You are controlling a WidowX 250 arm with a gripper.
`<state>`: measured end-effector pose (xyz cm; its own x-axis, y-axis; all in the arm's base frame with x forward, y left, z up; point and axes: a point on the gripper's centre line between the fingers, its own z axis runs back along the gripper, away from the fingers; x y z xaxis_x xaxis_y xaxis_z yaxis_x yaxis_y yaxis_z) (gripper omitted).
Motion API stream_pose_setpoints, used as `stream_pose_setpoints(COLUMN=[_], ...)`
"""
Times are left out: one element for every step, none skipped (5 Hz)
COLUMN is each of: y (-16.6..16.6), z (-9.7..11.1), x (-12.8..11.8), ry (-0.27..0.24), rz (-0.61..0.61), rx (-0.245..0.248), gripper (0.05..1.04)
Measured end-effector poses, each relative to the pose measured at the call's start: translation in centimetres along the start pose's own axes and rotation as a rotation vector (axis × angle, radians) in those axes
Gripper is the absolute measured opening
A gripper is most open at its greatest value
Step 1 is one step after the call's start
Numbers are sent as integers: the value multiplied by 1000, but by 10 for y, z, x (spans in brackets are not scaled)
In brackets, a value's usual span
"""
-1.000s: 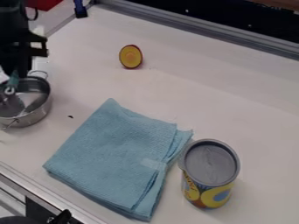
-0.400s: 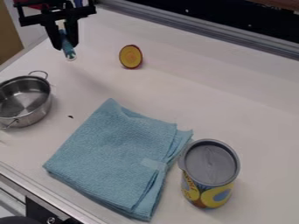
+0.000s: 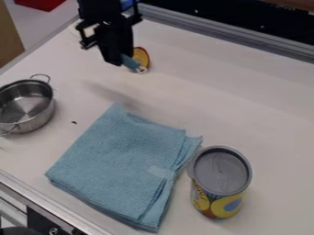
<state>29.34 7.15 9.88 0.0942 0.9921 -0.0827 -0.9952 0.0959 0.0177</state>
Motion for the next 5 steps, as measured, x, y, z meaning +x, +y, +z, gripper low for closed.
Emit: stream_pose_setpoints(y=[-5, -22, -34, -50, -57], z=[-18, -30, -54, -77, -84], x=[-26, -45, -74, -97, -101], ry=[26, 37, -10, -49, -46], rz=[177, 269, 249, 182, 181], rx=[-24, -35, -23, -6, -5], gripper=[224, 223, 224, 224, 223])
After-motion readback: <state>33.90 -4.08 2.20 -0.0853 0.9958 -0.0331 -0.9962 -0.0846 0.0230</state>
